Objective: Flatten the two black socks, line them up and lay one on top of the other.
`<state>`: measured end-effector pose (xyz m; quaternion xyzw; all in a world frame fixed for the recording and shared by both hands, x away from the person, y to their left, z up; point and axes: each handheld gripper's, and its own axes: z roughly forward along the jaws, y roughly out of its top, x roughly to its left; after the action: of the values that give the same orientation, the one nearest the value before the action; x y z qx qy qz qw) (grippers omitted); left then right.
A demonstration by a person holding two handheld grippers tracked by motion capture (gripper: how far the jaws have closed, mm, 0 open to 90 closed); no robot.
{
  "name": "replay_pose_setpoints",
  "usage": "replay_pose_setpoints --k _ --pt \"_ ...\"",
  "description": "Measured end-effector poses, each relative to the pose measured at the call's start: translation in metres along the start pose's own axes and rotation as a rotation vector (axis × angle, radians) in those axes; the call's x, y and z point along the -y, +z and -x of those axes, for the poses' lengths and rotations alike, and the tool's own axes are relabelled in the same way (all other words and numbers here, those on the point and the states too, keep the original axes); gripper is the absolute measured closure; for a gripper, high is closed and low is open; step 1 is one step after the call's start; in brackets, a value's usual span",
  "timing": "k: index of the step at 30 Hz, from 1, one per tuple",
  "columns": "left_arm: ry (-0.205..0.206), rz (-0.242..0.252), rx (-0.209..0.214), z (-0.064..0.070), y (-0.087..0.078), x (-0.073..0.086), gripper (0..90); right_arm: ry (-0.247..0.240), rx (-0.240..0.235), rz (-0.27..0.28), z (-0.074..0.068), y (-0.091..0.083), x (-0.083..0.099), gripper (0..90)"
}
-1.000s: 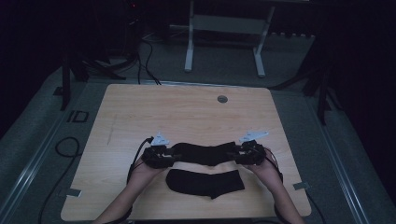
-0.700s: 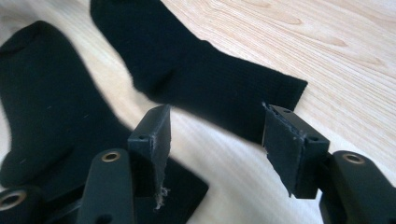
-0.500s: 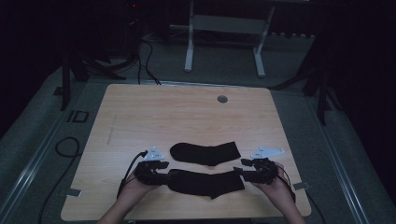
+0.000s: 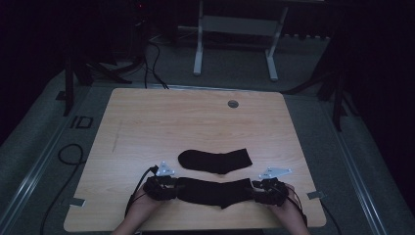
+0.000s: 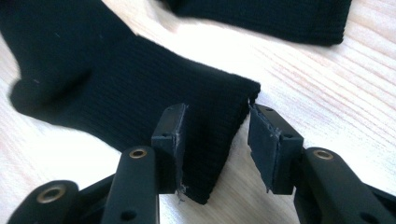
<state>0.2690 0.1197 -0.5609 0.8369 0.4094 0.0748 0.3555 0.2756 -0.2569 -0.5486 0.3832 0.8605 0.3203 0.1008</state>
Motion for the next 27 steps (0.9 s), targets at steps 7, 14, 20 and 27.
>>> replay_pose_setpoints --k 7,14,20,27 --pt "0.006 0.003 -0.010 0.000 -0.001 0.003 79.3 -0.038 0.001 -0.017 -0.006 0.004 0.001 74.0" --pt "0.047 0.003 -0.016 0.006 -0.001 0.003 87.2 -0.039 -0.014 -0.030 -0.010 0.004 -0.001 83.0" --pt "0.030 0.033 0.005 0.004 -0.009 0.001 87.7 -0.021 -0.030 -0.007 -0.009 -0.005 -0.005 83.4" --pt "0.015 0.094 0.002 0.000 -0.028 -0.013 87.8 -0.025 -0.031 0.074 -0.007 -0.029 -0.022 83.4"
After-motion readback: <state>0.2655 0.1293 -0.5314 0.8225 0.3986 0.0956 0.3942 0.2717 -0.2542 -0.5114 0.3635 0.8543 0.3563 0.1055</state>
